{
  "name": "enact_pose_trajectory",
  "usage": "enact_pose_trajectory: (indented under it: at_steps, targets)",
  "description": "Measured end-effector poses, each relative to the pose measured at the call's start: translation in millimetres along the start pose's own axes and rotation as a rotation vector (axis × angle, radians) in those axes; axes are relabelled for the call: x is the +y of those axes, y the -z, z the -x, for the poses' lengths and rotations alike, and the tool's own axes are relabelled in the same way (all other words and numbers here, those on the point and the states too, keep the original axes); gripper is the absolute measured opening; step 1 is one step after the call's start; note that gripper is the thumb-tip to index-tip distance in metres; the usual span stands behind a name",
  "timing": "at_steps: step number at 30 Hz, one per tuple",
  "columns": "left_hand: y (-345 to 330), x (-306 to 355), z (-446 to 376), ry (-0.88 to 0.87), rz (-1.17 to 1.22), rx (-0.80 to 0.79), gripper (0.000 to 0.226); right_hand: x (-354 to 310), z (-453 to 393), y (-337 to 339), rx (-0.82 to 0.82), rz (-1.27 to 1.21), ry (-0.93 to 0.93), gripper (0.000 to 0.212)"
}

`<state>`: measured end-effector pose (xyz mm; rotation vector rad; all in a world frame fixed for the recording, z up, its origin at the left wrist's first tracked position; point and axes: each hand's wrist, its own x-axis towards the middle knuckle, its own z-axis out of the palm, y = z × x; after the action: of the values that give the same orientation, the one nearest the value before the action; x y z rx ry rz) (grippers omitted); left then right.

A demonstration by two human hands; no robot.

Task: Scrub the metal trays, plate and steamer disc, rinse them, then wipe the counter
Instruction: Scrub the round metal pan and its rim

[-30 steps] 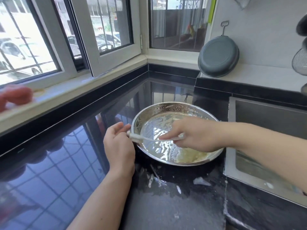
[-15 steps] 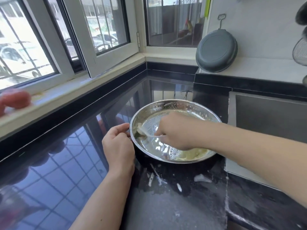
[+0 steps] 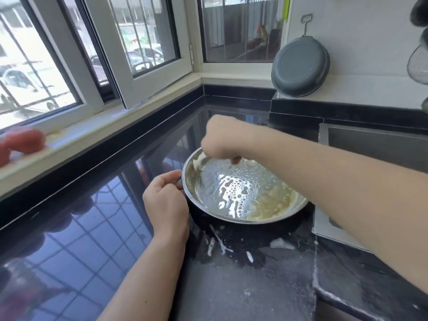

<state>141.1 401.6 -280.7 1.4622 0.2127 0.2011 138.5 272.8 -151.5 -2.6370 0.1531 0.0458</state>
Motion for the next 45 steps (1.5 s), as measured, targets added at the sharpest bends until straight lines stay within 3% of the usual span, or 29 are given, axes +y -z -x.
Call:
enact_pose_trajectory:
  at_steps: [4,6,12,16,19,21,25,28,31,35,39,45]
  targets:
    - [2.1,-1.6,-2.3,-0.004,0.016,0.015,0.046,-33.3,-0.3,11.1,-0.355,0.063,0.011,0.018]
    - [2.5,-1.3,-2.0,-0.003,0.015,0.016,0.046,-42.2,-7.2,14.7,-0.437,0.105,-0.049,0.017]
    - [2.7,-1.8,-2.5,-0.003,0.055,-0.020,0.046,-55.0,-33.6,8.2,-0.234,0.305,-0.075,0.028]
    - [1.0,-3.7,-5.5,0.007,0.067,-0.004,0.042,-57.7,0.8,5.7,-0.330,0.305,0.006,0.018]
    - [0.9,-5.0,-5.9,0.005,0.036,-0.014,0.034,-36.0,56.3,9.1,-0.309,0.474,0.146,0.024]
    - [1.2,-7.0,-9.9,-0.011,0.012,-0.058,0.028,-13.7,90.0,13.3,-0.259,0.586,0.201,0.014]
    - [6.4,-10.2,-16.8,-0.005,-0.167,-0.133,0.023,28.7,131.7,34.8,-0.361,0.689,0.130,0.022]
    - [2.8,-4.3,-23.5,0.029,-0.387,-0.275,0.004,56.2,145.8,52.7,-0.387,0.611,0.024,0.026]
    - [-1.2,7.5,-10.8,0.069,-0.475,-0.364,0.018,72.4,153.3,61.1,-0.308,0.528,-0.069,0.019]
    - [3.7,14.7,22.6,-0.085,-0.245,-0.230,0.020,80.8,168.5,54.8,-0.076,0.361,-0.118,0.052]
    - [6.1,17.0,50.2,-0.258,-0.171,-0.122,0.017,77.2,182.6,25.8,-0.002,0.225,-0.029,0.043]
    - [9.7,8.9,59.9,-0.293,-0.112,-0.042,0.020,34.8,174.3,-25.5,-0.056,0.024,0.092,0.037]
